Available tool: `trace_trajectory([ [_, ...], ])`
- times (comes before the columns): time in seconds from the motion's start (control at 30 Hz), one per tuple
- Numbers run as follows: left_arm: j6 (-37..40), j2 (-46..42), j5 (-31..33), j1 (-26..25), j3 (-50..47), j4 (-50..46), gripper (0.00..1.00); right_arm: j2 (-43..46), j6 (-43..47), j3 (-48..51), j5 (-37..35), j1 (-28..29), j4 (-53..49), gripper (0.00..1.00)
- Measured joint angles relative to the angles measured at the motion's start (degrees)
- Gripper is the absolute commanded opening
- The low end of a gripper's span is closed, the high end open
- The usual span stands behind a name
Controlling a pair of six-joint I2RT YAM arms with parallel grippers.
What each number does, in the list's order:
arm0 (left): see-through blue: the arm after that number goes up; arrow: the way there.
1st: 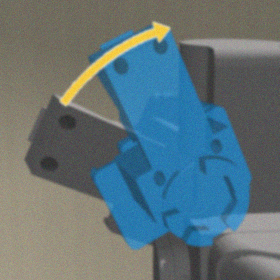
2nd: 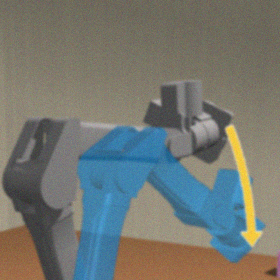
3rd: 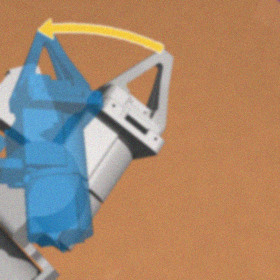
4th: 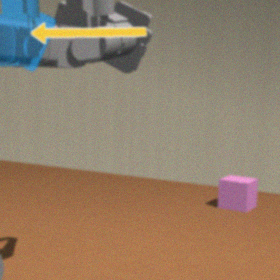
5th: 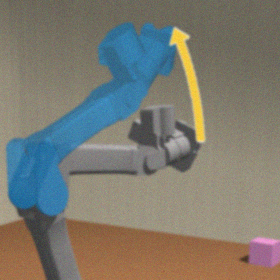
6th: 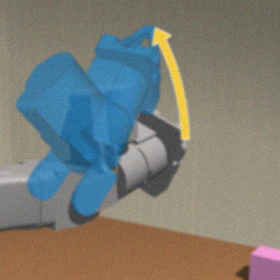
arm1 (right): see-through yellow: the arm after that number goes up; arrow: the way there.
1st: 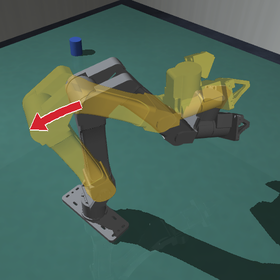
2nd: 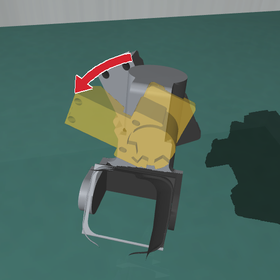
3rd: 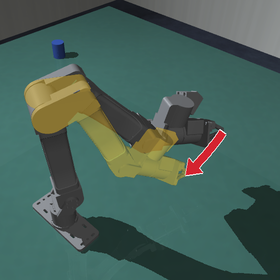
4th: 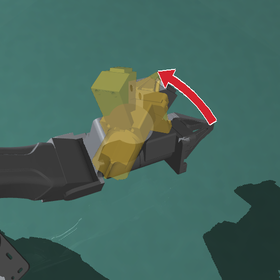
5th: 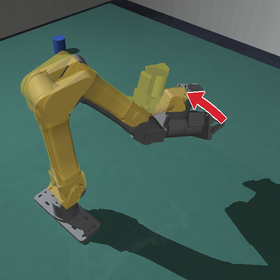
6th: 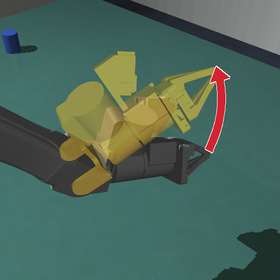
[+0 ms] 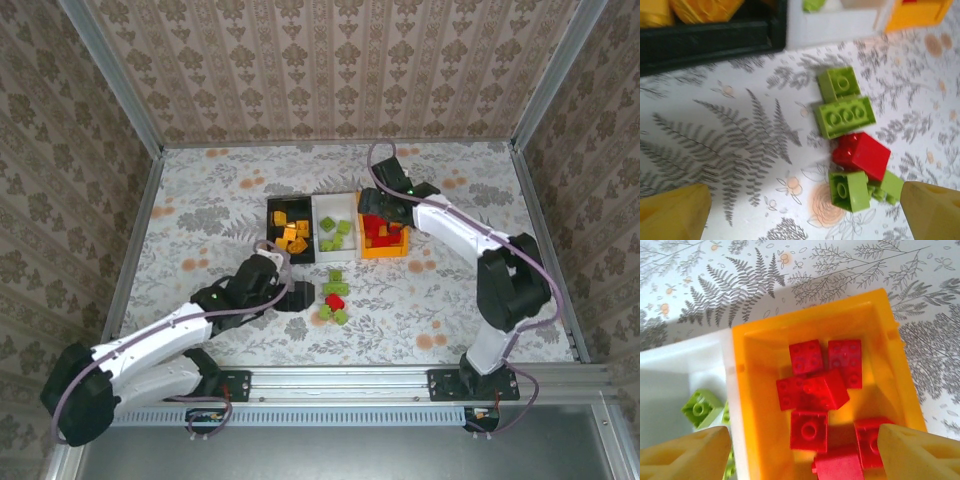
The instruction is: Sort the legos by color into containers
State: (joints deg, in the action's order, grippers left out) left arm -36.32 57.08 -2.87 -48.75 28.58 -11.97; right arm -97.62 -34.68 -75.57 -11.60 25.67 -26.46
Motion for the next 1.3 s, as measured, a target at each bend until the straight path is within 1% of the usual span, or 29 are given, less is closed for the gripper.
trace_trajectory([
  [0.17,2.51,8.76,0.02,-6.54,2.95,0.35,0.86,10.32,-0.20,8.76,0.42,2.82,1.29,0.80],
  [0.33,4.74,18.14,0.37,-11.02,6.64,1.22,0.78,15.26,-0.94,16.20,1.33,4.46,2.23,0.80],
  [0.5,5.92,23.98,0.72,-12.02,8.66,2.43,0.68,19.65,-1.55,20.50,1.51,4.61,2.12,0.80],
  [0.77,6.40,25.77,1.51,-12.04,9.55,4.59,0.50,25.77,-1.73,22.71,1.51,4.85,2.47,0.80],
  [0.87,6.38,26.58,1.81,-12.02,10.27,4.76,0.49,26.71,-1.75,23.43,1.51,4.87,2.47,0.80],
  [1.0,6.36,26.53,2.32,-12.04,10.36,4.70,0.50,27.45,-1.75,23.78,1.51,4.87,2.45,0.80],
  [1.2,5.70,22.88,4.61,-12.02,8.66,2.12,0.60,28.52,-1.75,24.37,1.51,4.87,2.43,0.81],
  [1.3,5.42,20.52,5.05,-12.02,7.80,0.74,0.63,28.76,-1.75,24.37,1.49,4.87,2.47,0.81],
])
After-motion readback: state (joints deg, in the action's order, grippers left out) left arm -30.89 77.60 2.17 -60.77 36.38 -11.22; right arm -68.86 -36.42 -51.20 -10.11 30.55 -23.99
